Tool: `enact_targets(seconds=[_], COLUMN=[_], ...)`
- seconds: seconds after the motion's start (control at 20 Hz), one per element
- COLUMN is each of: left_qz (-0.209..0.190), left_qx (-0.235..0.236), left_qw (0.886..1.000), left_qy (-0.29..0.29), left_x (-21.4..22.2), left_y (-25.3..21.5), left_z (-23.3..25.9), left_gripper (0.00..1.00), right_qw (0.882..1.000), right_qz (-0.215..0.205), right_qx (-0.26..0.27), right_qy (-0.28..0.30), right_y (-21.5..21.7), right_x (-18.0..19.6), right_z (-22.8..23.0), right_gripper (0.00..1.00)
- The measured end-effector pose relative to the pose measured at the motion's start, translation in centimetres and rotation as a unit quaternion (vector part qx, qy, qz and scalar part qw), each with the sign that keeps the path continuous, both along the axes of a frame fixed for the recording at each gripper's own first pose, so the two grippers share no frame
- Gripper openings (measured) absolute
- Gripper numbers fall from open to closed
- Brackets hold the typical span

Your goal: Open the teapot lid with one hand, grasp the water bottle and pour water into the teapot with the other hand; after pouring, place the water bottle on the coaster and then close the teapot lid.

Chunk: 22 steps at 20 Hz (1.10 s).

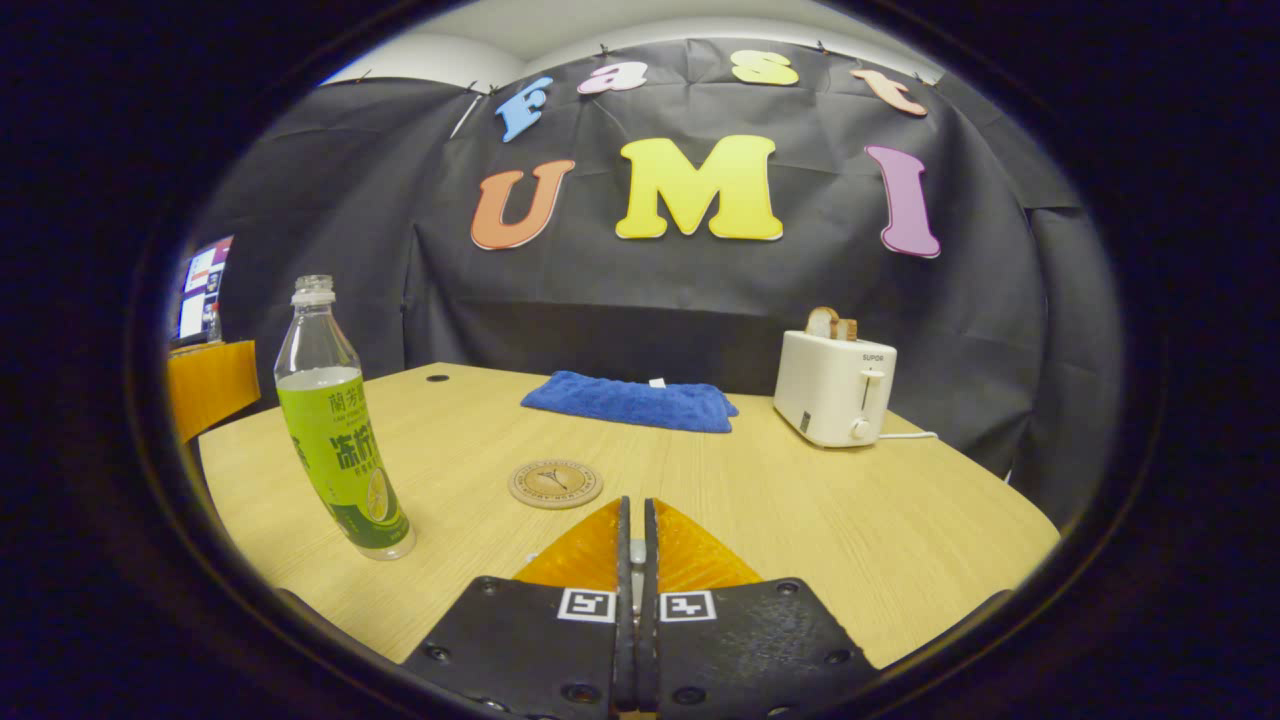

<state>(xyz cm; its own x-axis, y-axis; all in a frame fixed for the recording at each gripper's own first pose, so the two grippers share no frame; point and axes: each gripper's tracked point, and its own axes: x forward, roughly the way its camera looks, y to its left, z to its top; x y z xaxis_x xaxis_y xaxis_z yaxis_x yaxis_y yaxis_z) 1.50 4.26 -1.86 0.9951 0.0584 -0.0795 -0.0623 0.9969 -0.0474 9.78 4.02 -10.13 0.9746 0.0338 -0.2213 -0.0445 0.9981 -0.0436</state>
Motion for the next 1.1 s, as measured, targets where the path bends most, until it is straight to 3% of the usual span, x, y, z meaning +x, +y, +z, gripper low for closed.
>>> enact_targets(seconds=[0.55,1.1], left_qz=[-0.016,-0.036], left_qx=[-0.012,-0.030], left_qw=[0.999,0.995], left_qy=[0.040,0.087], left_x=[0.0,3.9], left_y=[0.3,-0.4], left_z=[-3.9,-8.0], left_gripper=[1.00,1.00], right_qw=[0.999,0.999], right_qz=[0.028,0.020], right_qx=[0.021,0.023], right_qy=[-0.030,-0.045], right_y=[-0.1,-2.3], right_x=[-0.7,-2.7], right_z=[3.0,5.4], right_gripper=[0.01,0.00])
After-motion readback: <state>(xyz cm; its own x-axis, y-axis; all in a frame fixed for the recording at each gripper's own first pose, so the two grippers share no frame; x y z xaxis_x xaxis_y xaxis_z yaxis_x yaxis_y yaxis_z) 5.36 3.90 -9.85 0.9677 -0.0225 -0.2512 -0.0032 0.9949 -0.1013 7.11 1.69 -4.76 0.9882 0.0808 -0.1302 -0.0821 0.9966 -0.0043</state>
